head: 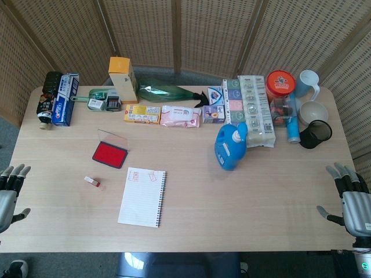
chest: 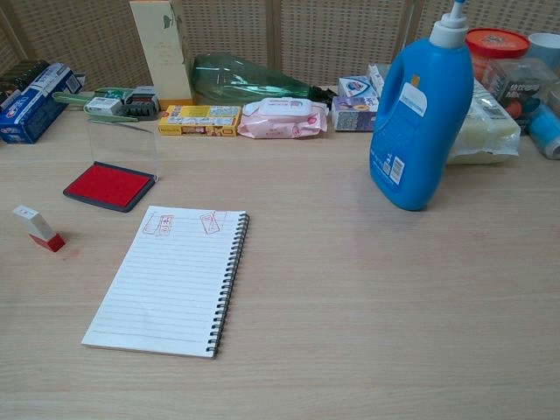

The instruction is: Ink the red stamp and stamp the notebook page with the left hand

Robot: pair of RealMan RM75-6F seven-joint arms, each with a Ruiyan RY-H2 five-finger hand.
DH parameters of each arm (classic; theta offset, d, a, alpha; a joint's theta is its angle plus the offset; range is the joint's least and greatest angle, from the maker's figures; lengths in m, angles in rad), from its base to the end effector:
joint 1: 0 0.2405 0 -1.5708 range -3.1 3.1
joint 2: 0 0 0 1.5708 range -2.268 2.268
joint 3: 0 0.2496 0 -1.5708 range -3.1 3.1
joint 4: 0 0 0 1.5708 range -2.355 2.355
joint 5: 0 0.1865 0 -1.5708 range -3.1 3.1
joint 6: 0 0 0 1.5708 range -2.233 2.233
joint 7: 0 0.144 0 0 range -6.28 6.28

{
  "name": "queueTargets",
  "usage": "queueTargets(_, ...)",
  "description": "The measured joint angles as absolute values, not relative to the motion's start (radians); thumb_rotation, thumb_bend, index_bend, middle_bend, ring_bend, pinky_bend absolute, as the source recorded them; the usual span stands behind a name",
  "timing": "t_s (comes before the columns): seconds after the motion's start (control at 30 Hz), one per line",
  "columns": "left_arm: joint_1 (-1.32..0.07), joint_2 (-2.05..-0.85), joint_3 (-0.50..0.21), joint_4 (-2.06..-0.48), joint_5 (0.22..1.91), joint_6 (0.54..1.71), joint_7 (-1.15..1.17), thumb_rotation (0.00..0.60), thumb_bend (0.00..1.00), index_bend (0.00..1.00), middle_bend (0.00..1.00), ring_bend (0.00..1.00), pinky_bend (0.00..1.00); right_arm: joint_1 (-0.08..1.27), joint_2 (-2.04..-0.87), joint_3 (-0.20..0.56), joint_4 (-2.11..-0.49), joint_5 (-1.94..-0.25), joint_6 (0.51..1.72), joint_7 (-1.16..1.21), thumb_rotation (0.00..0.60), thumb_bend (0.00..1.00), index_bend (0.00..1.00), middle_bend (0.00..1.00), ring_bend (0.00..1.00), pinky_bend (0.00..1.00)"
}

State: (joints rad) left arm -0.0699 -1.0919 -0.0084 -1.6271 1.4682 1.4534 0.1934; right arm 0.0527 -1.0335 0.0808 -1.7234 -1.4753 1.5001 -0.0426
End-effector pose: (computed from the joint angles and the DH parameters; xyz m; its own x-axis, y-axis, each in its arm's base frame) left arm -0.3069 0.1658 0.1771 0.5712 0.0861 0.8163 0.8180 0.0222 -0.5748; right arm -0.2859 -0.1737 0.2016 0.4076 0.0274 0.9128 -0.9129 0.0351 0.4066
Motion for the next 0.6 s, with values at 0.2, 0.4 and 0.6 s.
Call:
queueTargets(0.2,-0.067,-1.102,-0.009,-1.61,1.483,1.473,0.203,0.6,0.0,0.0,0.0,0.0,0.05,0.052,-1.035,0.081,-1.721,-1.475,1.502,-0.044,0.6,0.0,0.08,0.03,0.01,0.09)
queueTargets(0.4,-0.065,-1.106,-0.009,-1.601,1.493,1.481,0.194,0.6,0.0,0.0,0.0,0.01,0.05,0.051,-1.035,0.082,-1.722,-1.477,1.507,-0.043,0.6,0.0,0.08,0.03,0.01,0.09)
queueTargets(0.6,-0.069,-1.105,-0.008,-1.602,1.492,1.469,0.178,0.6,0.0,0.0,0.01,0.38,0.1,0.051,-1.035,0.082,-1.722,-1.478,1.506,-0.044,0.6,0.0,0.08,0.03,0.01,0.09)
